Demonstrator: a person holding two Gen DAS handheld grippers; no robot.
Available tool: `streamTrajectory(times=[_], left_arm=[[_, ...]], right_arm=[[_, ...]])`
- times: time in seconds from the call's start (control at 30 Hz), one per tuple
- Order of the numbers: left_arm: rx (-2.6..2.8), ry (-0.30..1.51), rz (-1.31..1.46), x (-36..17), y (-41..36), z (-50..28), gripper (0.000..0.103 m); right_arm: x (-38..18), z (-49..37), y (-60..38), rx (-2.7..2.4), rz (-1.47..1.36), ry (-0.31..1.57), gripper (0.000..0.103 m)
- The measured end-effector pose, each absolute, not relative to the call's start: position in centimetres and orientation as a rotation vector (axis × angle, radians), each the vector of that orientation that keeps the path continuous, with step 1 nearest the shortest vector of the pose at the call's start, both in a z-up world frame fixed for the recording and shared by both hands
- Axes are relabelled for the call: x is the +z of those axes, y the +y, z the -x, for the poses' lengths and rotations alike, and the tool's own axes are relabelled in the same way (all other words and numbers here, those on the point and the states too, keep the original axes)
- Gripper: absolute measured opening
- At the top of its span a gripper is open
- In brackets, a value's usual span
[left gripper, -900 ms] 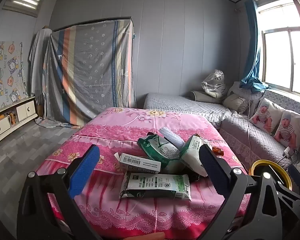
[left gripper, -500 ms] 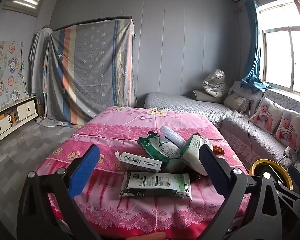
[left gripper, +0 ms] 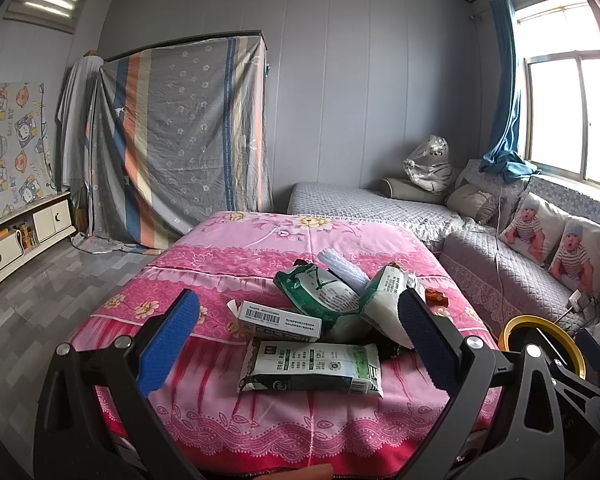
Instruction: Collect trash
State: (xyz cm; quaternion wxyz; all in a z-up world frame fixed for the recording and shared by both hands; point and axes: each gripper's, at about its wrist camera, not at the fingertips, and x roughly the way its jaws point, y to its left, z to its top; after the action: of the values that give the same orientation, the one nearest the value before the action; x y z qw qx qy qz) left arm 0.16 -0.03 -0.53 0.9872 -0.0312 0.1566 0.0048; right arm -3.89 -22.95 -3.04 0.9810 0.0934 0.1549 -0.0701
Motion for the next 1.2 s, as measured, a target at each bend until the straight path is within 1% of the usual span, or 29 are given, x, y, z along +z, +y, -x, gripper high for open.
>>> streamTrajectory(times=[0.27,1.2], left_arm=[[0.012,0.314,0.066,-0.76,0.15,0.18,0.095],[0.007,0.321,0.059,-0.94,-0.29,-0.30,0.095]], right_arm=[[-3.67,4.04,-22.66,-0.144,-0.191,0.314,0.096],[-3.26,3.61,-23.13,-0.146,-0.205,0.330,0.096]])
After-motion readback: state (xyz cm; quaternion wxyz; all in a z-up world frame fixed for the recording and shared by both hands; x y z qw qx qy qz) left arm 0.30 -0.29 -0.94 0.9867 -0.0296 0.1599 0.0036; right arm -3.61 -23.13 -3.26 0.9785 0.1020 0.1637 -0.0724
